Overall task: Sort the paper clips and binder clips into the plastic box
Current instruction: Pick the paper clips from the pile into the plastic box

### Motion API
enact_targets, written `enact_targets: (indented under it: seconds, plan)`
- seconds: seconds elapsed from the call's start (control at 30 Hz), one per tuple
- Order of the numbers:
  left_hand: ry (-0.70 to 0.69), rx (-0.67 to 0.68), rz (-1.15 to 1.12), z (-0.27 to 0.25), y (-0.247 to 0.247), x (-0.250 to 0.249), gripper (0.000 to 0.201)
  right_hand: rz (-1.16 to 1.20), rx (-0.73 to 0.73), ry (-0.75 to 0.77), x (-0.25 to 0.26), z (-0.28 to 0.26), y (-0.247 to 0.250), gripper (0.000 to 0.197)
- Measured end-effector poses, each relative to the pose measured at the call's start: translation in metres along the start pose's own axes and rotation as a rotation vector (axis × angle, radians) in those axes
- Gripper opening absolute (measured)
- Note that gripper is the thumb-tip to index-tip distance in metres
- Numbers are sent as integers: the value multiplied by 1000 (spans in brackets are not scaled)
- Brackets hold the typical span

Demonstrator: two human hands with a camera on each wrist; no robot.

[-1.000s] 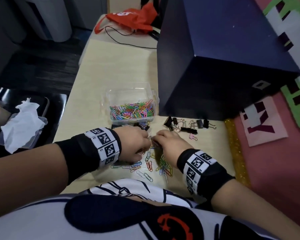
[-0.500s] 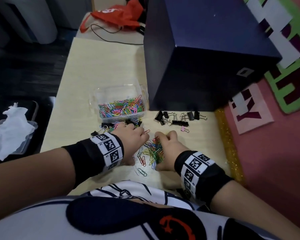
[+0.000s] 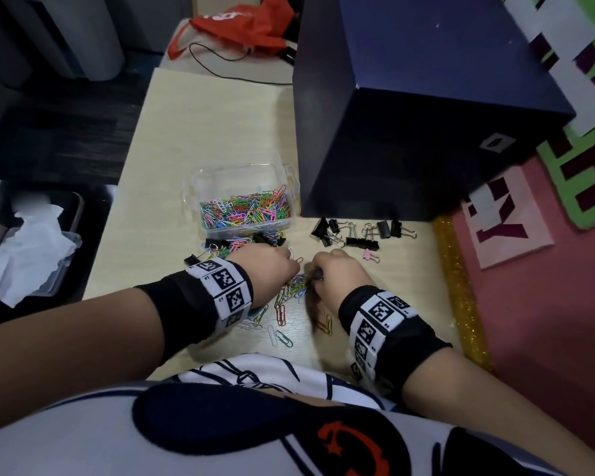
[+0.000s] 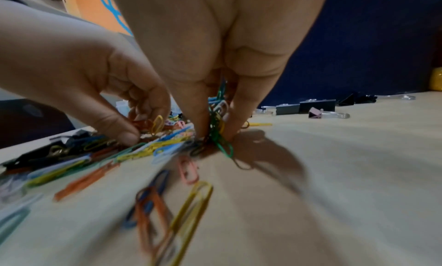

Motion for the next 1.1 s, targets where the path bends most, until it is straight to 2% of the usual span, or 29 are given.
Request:
enact_targets:
  seconds: [0.07,0.27,0.43,0.57,0.63,0.8,0.9,1.0,1.1]
  plan:
    - [3,-25,-43,-1,2,2,22,-23,-18,-11,0,2,9,20]
    - [-4,-127,-260,-5,14,19,20,-72,-13,10,17,12,36,24]
    - [67,-252,-411,-15,23,45,20,-112,-15,162,48,30,56,27]
    - [153,-327,-470,-27,33,72,18,-141,-59,253,76,50,68,22]
    - [195,-382,-467,-33,39,85,16,-125,-109,288,86,58,72,20]
    - [222,-424,-387,-34,52,107,21,-122,-77,294,92,63,72,40]
    - [210,-405,-332,-27,53,111,23,-134,-79,260,85,54,68,29]
    - [171,-384,-276,-20,50,109,18,-194,21,242,71,40,50,16]
    - [149,-343,-233,-14,46,107,16,-217,102,292,57,27,23,24]
Point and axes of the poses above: each hand's wrist, its own z-axis towards the middle knuckle, its own y-axis out of the back of the hand, x = y × z, the point moved 4 cm from there along z, towards the middle knuckle, and after that the axes turned 3 degrees about x, right-handed, at the moved point
